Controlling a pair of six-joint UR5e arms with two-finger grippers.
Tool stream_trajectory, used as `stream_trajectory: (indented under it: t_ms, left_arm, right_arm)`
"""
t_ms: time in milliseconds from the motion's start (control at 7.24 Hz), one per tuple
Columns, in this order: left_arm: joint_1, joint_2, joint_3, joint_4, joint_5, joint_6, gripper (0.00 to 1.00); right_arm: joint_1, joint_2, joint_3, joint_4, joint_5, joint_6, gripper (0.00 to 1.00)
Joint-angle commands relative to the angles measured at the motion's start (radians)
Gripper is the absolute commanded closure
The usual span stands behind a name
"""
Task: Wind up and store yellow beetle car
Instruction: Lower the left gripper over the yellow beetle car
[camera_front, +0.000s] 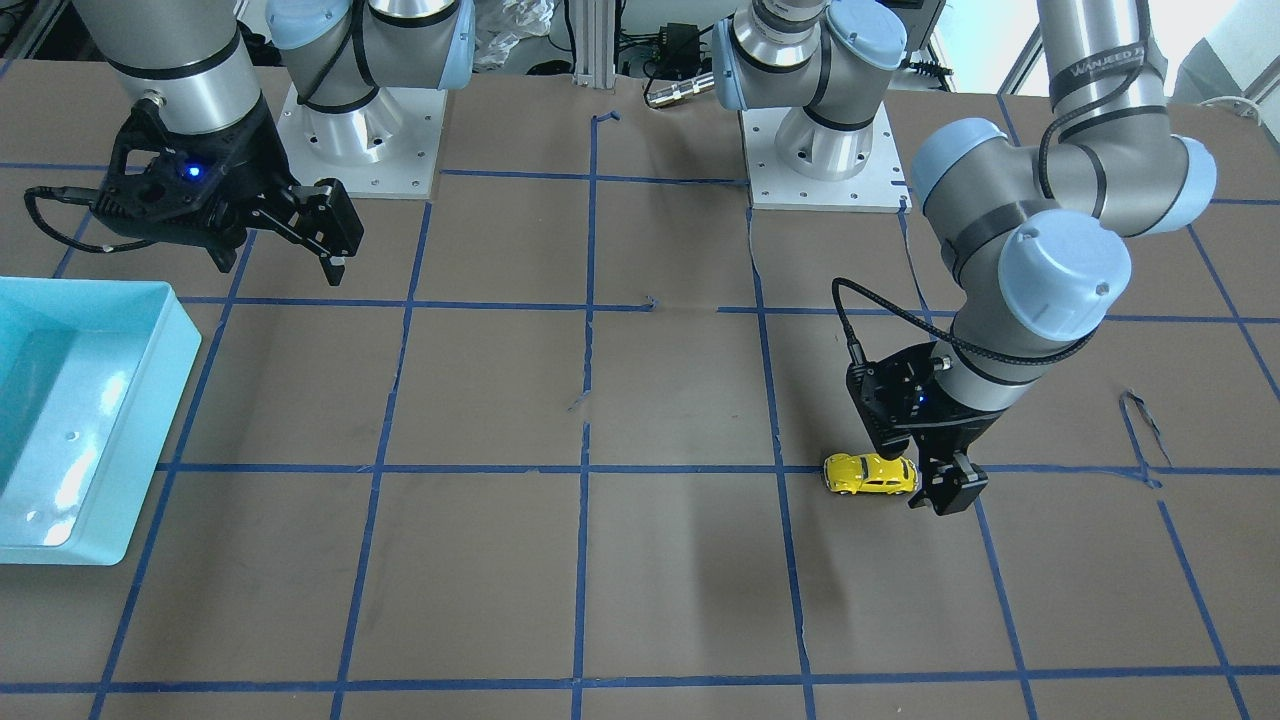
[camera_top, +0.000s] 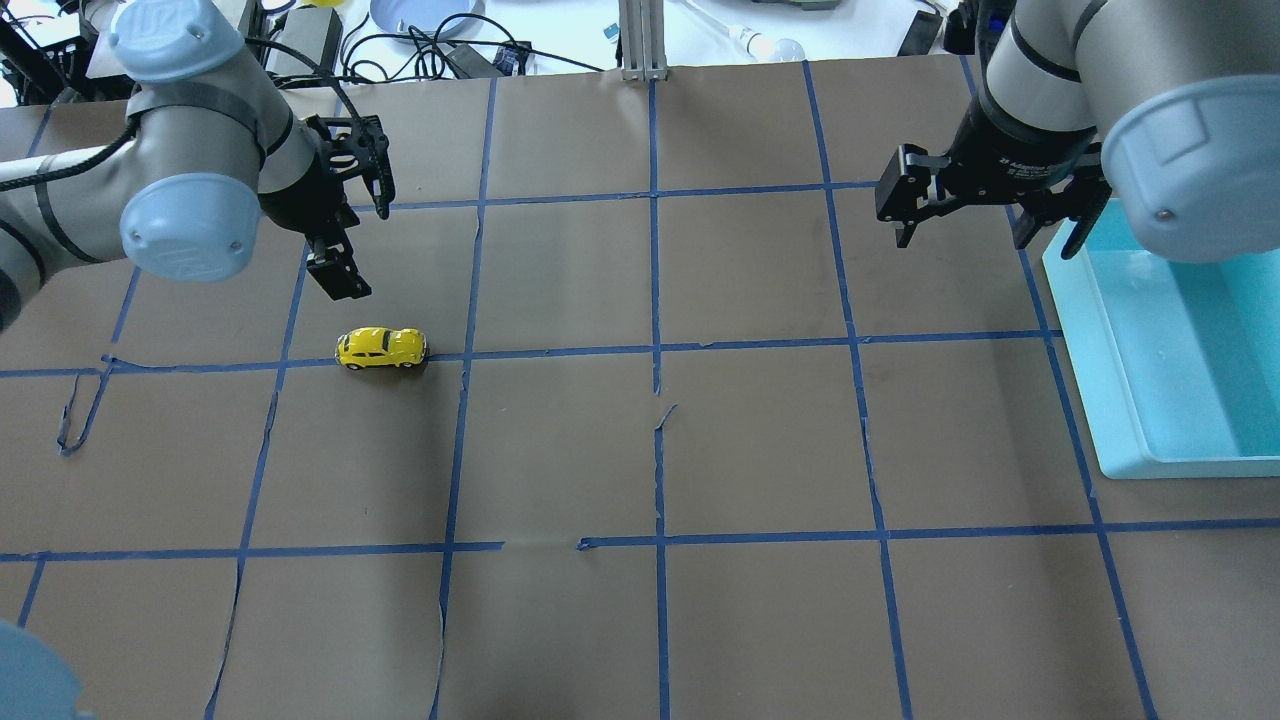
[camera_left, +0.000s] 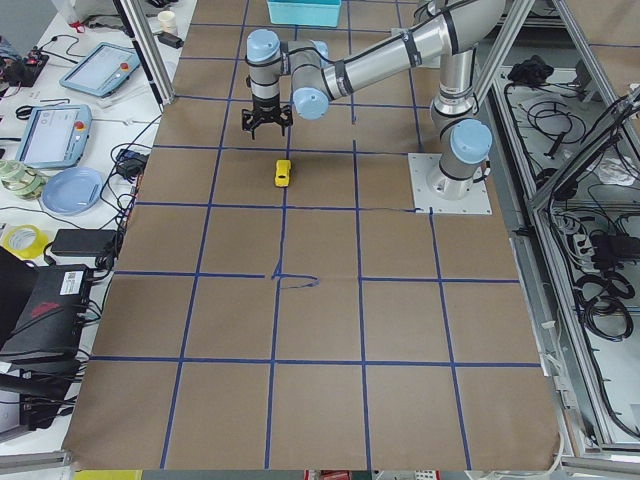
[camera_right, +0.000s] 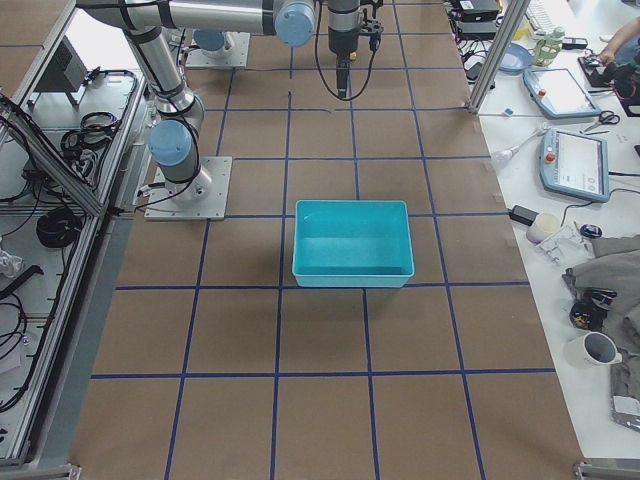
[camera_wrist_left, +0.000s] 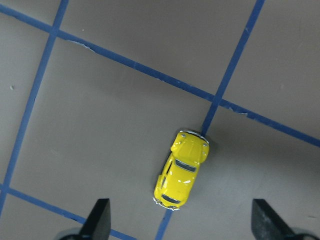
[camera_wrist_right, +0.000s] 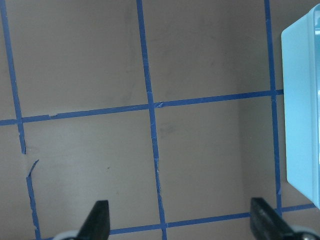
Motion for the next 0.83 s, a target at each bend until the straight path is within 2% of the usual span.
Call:
stream_trajectory:
  t_ms: [0, 276, 553, 691]
  left_arm:
    - [0.000, -0.009, -0.052, 0.017, 0.009, 0.093, 0.00]
    - [0.003, -0.032, -0.078, 0.072, 0.006, 0.216, 0.00]
    - [0.055, -0.032, -0.106, 0.070, -0.003, 0.224, 0.00]
    - [0.066, -0.037, -0.130, 0.077, -0.003, 0.218, 0.06]
  right_arm:
    - [0.000, -0.001, 0.003, 0.000, -0.001, 0.005, 0.00]
    - [0.000, -0.001, 0.004, 0.000, -0.001, 0.004, 0.00]
    - [0.000, -0.003, 0.004, 0.000, -0.003, 0.004, 0.00]
    - [0.000, -0.001, 0.004, 0.000, -0.002, 0.004, 0.00]
